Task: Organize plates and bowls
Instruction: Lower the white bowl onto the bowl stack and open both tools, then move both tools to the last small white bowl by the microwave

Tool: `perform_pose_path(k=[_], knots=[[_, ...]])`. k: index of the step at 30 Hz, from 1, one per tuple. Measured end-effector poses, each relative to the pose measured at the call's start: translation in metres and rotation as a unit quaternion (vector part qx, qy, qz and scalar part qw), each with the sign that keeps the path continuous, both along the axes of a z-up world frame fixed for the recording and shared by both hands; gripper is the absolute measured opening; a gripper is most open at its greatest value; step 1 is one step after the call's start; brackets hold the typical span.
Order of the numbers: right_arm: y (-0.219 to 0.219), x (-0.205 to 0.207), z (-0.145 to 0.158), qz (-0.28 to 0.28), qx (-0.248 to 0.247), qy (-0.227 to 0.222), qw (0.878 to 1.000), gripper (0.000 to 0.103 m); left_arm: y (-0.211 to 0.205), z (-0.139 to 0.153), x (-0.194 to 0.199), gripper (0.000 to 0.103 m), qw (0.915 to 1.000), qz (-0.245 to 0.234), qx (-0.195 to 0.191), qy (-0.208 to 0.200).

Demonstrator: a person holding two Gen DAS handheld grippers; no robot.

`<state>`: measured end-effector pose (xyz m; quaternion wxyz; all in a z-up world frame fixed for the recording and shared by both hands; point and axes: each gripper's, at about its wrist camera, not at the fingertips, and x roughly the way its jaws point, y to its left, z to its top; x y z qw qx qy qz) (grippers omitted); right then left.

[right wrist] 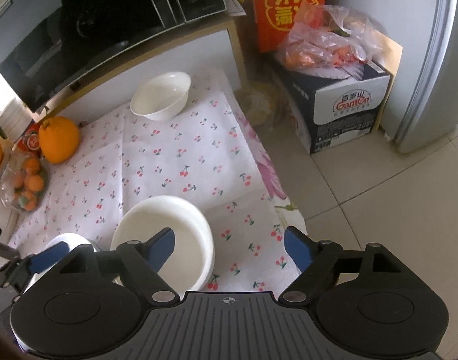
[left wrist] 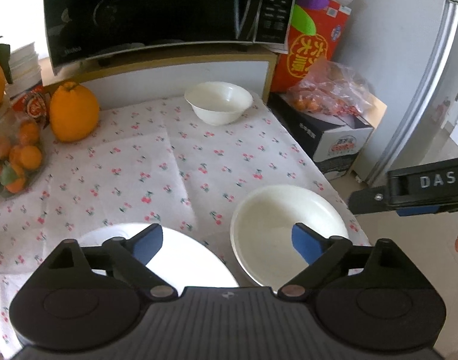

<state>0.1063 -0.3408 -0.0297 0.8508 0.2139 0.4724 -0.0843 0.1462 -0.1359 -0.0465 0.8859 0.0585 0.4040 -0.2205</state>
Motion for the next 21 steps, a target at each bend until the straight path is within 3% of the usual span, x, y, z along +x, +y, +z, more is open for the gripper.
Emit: perform_pose_path(k=[6,10,21], knots=[[-0.01,0.024,0.009,-0.018,0.064,0.001,0.998,0.085,0.006,0.009,0.025,0.098,0.9996,0.026,0.012,-0.005],[-0.006,0.048,0.018,-0.013,0.072,-0.01,0.997,0.088,0.007,0.015,0.047,0.099,0.9987,0.048,0.015,0.001],[-0.018,0.116,0.014,-0.038,0.125,-0.023,0.991,0.088,0.008,0.022,0.115,0.099,0.9941,0.102,-0.016,0.032]])
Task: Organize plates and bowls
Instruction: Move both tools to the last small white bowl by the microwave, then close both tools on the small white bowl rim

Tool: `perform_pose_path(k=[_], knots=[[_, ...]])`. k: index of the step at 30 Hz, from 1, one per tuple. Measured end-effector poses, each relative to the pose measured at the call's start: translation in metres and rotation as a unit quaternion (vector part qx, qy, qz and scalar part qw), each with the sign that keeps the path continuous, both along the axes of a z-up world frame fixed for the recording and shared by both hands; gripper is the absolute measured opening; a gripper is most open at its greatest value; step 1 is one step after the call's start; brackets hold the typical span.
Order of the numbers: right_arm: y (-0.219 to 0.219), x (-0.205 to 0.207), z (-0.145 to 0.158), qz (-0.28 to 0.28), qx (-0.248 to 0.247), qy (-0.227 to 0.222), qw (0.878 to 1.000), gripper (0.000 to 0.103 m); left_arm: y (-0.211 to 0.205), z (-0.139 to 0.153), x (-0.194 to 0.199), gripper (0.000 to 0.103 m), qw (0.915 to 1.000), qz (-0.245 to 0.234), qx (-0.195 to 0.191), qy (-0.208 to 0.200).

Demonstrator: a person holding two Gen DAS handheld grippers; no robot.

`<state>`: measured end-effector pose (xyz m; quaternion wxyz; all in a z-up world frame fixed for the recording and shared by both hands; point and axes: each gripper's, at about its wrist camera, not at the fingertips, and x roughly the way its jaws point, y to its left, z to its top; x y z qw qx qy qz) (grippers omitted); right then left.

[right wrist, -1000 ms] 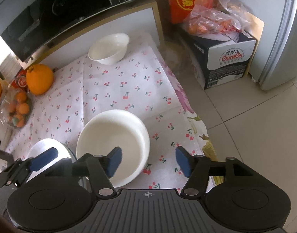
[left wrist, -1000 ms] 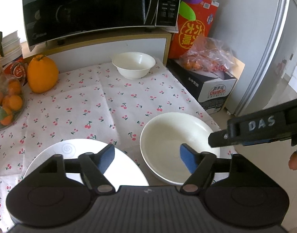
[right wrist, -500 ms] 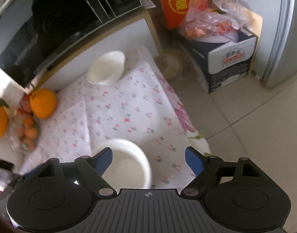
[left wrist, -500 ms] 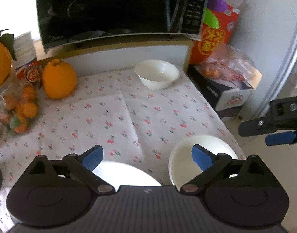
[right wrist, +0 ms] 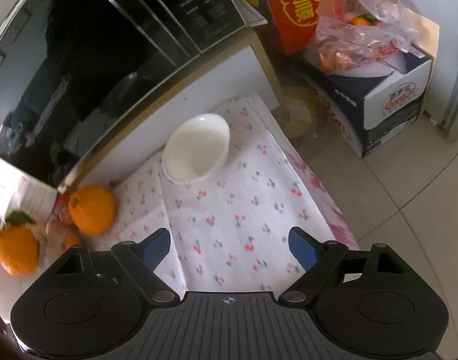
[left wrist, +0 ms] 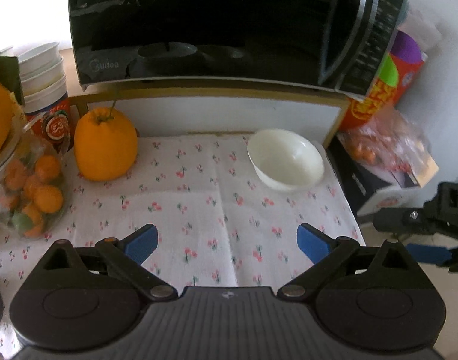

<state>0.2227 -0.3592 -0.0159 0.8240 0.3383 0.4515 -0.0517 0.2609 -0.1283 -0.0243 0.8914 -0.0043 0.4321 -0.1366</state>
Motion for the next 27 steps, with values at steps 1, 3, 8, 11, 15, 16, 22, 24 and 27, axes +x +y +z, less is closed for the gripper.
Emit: perform_pose_path(k=[1,3,8,11,15,16,22,24,27], knots=[[-0.002,0.004,-0.001,-0.002,0.004,-0.002,1.0,0.088,-0.001,-0.001,0.006,0.099,1.0,0.005,-0.002,0.001],[-0.005,0.014,-0.007,-0.006,0.013,-0.003,1.0,0.088,-0.002,-0.002,0.016,0.099,0.9999,0.011,-0.005,0.0],[-0.015,0.035,-0.028,-0.006,0.045,-0.009,0.999,0.088,-0.008,-0.011,0.04,0.099,0.9997,0.018,-0.014,-0.005],[-0.021,0.045,-0.044,-0.005,0.072,-0.025,0.997,0.088,-0.012,-0.021,0.051,0.097,0.9995,0.014,-0.028,-0.007],[-0.027,0.06,-0.065,-0.021,0.12,-0.038,0.992,0.088,-0.016,-0.036,0.061,0.091,0.9981,0.012,-0.059,-0.012],[-0.028,0.064,-0.07,-0.022,0.133,-0.044,0.99,0.088,-0.017,-0.041,0.063,0.089,0.9975,0.013,-0.068,-0.011],[-0.026,0.081,-0.084,-0.03,0.142,-0.064,0.987,0.088,-0.024,-0.052,0.077,0.076,0.9941,0.022,-0.106,-0.01],[-0.028,0.084,-0.087,-0.041,0.14,-0.069,0.987,0.087,-0.026,-0.054,0.079,0.071,0.9934,0.025,-0.111,-0.014],[-0.032,0.086,-0.093,-0.059,0.145,-0.076,0.985,0.082,-0.028,-0.058,0.083,0.062,0.9924,0.027,-0.119,-0.018]])
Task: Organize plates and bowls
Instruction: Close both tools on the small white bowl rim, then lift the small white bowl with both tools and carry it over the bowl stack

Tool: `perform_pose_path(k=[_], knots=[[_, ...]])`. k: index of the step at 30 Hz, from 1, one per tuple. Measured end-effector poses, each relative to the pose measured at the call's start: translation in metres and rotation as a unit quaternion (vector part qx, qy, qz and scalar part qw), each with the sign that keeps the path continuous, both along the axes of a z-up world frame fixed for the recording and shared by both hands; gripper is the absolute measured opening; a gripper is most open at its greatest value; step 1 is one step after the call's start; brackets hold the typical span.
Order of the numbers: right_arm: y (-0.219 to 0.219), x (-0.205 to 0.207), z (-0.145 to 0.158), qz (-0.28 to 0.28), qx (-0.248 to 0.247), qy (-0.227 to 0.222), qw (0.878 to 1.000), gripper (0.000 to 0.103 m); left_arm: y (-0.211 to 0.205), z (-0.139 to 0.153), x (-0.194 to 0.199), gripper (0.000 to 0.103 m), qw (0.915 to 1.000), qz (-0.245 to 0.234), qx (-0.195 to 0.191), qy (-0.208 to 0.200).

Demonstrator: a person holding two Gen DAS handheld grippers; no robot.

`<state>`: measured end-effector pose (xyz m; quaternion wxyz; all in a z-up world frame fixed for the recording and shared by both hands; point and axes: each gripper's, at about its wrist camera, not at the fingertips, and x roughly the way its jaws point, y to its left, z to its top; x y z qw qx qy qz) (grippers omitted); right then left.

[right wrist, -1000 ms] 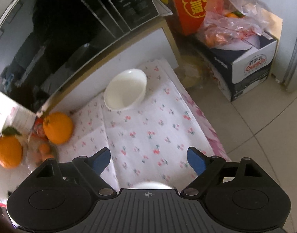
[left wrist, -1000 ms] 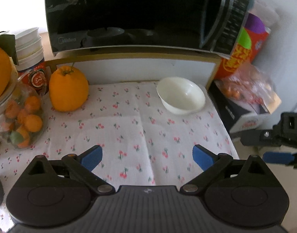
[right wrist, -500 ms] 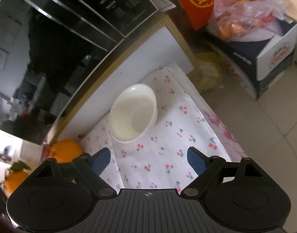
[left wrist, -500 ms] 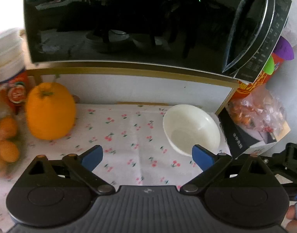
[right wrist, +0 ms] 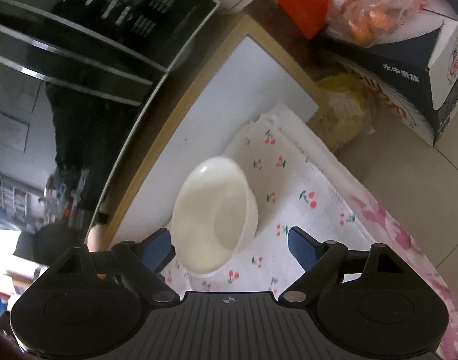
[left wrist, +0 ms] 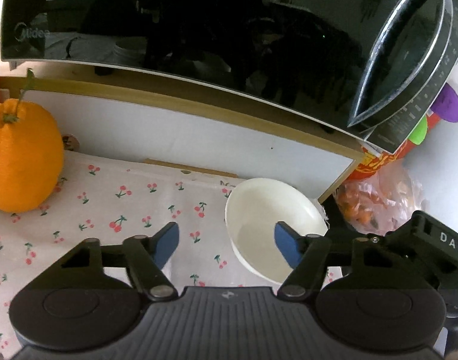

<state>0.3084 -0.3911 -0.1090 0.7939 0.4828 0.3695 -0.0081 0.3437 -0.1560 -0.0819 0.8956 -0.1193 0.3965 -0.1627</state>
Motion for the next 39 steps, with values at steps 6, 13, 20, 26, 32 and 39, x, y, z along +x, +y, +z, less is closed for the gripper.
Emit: perform_pose_path(k=[6,13,20,26,32,39], knots=[[-0.005,0.005,-0.014,-0.022,0.009,0.006,1.0,0.06,-0.003,-0.008,0.007,0.046,0.9999,0.005,-0.016,0.0],[-0.006,0.006,-0.022,-0.03,0.003,0.005,1.0,0.037,-0.002,-0.015,0.012,0.03,0.9996,0.006,-0.028,0.008],[-0.003,0.009,-0.025,-0.019,0.002,-0.002,1.0,0.014,-0.005,-0.016,0.012,0.011,0.9993,-0.023,-0.028,0.011],[0.001,0.009,-0.02,-0.008,-0.016,-0.005,1.0,0.011,-0.009,-0.013,0.008,0.009,0.9994,-0.033,-0.01,0.004],[0.002,0.004,-0.011,-0.005,-0.022,-0.008,1.0,0.011,-0.012,-0.008,0.003,0.009,0.9995,-0.032,-0.005,0.003],[0.007,-0.007,0.007,0.002,-0.03,-0.016,0.999,0.011,-0.011,0.009,-0.007,0.009,0.9995,-0.032,0.001,-0.003]])
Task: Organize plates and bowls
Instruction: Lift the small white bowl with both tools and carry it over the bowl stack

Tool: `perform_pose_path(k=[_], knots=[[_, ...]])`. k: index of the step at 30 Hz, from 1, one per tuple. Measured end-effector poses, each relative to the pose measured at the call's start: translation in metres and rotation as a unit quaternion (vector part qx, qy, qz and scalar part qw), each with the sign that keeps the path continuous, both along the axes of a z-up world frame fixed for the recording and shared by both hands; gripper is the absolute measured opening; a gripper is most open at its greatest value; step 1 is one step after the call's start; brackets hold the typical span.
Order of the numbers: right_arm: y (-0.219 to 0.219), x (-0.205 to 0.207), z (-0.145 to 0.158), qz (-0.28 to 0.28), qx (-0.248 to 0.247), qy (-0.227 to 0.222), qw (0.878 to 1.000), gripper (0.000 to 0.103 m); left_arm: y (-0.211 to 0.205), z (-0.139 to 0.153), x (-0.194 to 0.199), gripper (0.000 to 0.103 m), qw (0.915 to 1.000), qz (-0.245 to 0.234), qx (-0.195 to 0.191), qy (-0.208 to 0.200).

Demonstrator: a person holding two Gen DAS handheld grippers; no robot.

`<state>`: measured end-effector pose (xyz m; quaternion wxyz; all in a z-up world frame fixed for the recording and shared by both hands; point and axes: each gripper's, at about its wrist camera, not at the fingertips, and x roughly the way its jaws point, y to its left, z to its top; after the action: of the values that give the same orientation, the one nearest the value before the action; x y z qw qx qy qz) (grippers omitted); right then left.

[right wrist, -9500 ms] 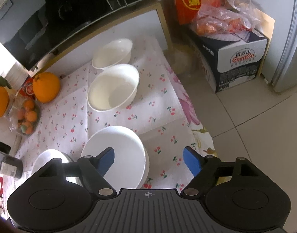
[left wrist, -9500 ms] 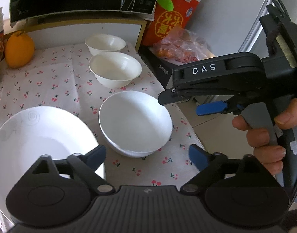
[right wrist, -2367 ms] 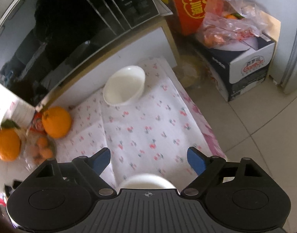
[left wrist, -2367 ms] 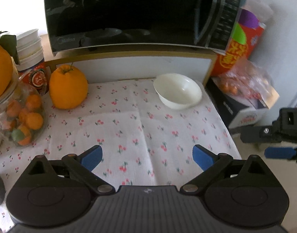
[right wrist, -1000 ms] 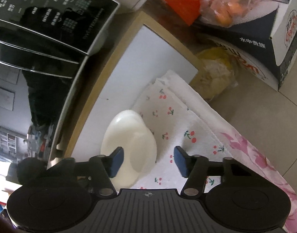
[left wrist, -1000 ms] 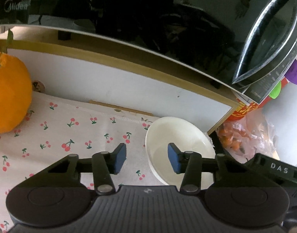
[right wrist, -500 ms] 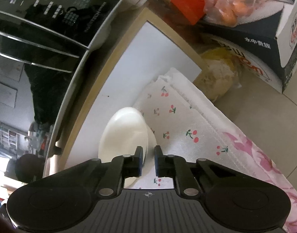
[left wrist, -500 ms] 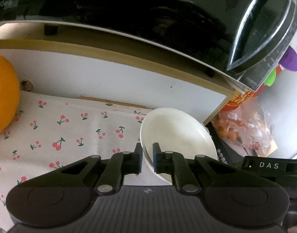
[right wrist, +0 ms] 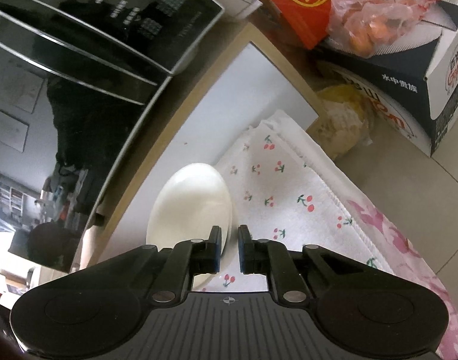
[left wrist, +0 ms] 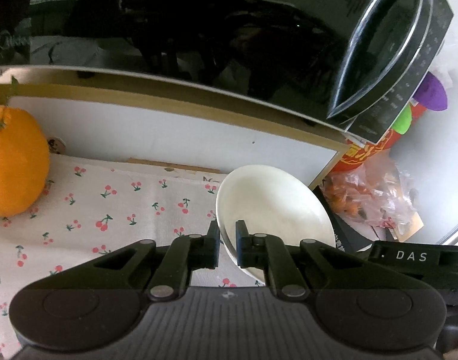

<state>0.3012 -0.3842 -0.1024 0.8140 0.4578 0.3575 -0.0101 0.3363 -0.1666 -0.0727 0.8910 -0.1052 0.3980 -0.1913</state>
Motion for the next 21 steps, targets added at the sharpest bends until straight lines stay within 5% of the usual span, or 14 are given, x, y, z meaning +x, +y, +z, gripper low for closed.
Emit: perform_pose_path(k=[21], knots=[[0.019,-0.069,0.064,0.027,-0.058,0.01,0.998,0.012,0.017,0.042,-0.068,0.009,0.9998,-0.002,-0.022,0.001]])
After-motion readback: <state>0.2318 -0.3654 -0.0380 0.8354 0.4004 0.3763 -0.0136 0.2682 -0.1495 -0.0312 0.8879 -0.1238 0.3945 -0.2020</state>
